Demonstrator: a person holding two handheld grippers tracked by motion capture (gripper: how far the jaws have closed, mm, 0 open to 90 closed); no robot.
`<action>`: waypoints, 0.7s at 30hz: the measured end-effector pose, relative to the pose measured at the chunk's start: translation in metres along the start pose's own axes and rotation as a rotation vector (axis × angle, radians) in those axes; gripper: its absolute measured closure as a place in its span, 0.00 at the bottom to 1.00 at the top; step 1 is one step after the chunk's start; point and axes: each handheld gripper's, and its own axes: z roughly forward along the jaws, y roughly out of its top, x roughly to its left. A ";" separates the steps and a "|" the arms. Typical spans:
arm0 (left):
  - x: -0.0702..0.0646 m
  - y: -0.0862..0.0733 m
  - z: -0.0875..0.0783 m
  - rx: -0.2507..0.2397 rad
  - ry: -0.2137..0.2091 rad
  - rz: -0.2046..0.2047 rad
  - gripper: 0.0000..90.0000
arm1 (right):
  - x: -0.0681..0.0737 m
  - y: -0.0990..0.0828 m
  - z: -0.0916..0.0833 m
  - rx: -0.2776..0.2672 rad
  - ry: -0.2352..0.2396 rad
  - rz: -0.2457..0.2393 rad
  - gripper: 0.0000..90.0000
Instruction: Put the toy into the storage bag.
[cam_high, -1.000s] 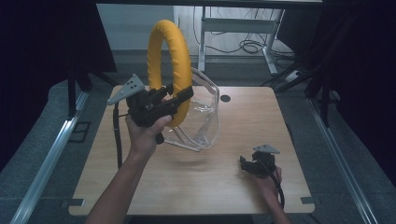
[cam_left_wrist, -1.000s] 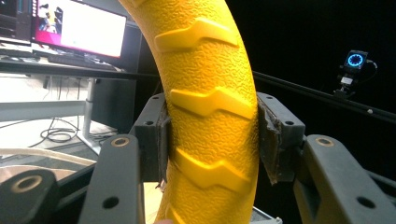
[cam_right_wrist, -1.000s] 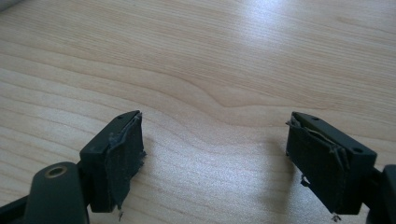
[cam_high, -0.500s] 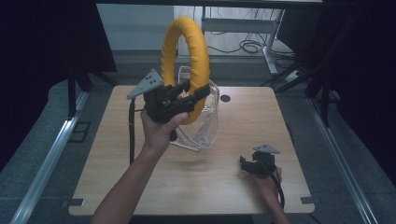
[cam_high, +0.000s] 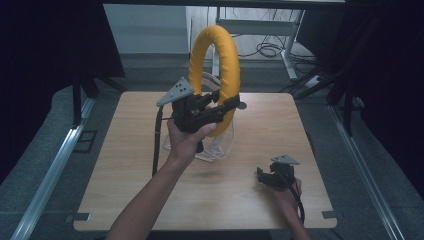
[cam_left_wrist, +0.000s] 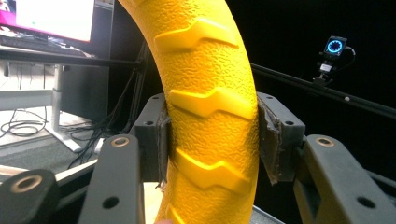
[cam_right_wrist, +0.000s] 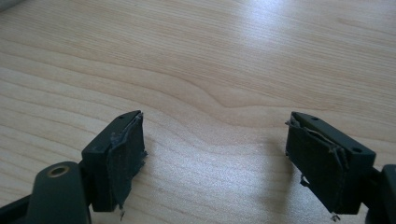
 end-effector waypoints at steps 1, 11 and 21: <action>0.002 -0.003 0.003 0.006 0.000 -0.004 0.56 | 0.000 0.000 0.000 0.000 -0.001 0.000 0.22; 0.018 -0.025 0.011 0.028 0.017 -0.056 0.56 | 0.000 0.000 0.000 -0.003 -0.005 -0.008 0.22; 0.041 -0.050 0.013 0.068 0.050 -0.112 0.56 | 0.000 0.000 0.000 0.000 -0.001 -0.004 0.22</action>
